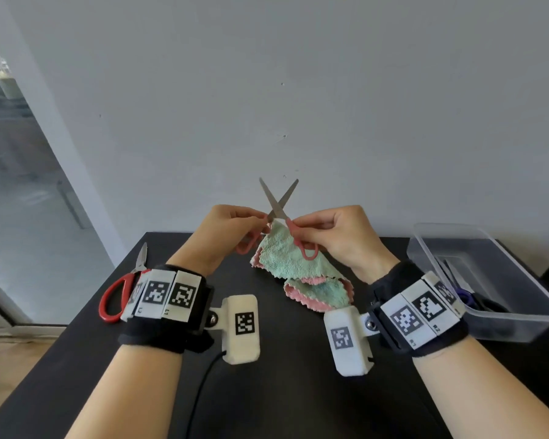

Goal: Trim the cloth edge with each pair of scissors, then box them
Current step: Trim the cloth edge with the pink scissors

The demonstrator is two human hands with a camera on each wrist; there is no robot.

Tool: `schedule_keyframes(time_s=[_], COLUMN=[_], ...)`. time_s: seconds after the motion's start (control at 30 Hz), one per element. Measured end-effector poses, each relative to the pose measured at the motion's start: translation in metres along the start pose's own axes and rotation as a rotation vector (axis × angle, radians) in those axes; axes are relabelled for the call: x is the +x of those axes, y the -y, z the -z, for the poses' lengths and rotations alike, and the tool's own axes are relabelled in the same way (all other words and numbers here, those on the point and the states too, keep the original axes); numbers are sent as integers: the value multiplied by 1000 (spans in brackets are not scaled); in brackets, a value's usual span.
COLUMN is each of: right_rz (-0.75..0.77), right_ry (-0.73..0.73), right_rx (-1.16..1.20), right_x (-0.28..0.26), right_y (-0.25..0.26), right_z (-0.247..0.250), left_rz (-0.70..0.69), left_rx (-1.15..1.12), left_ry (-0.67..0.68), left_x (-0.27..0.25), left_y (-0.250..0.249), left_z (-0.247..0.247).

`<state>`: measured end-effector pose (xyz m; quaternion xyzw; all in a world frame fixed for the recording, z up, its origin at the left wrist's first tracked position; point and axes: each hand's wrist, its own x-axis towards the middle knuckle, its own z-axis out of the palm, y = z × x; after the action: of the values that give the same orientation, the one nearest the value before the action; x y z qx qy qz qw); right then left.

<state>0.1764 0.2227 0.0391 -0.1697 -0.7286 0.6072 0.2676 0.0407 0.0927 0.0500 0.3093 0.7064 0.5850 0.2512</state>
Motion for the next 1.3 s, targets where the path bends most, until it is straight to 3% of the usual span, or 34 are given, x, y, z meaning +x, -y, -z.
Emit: schedule_keyframes(time_s=[0.23,0.37,0.63,1.3], right_rz=[-35,-75,-131,-125], right_ry=[-34,-49,-89,-163], right_rx=[42,117,246,331], right_x=[-28,-43,-61,-74], right_y=[7,2,-6,-20], right_z=[3,1,-7,-8], left_rz=[-62,-24,94,150], left_rx=[63,71,-103,-305], left_ry=[1,-2,38,97], left_x=[-33,-42,-55,-62], left_y=[-3,-1,10,22], left_z=[5,2,-13,-44])
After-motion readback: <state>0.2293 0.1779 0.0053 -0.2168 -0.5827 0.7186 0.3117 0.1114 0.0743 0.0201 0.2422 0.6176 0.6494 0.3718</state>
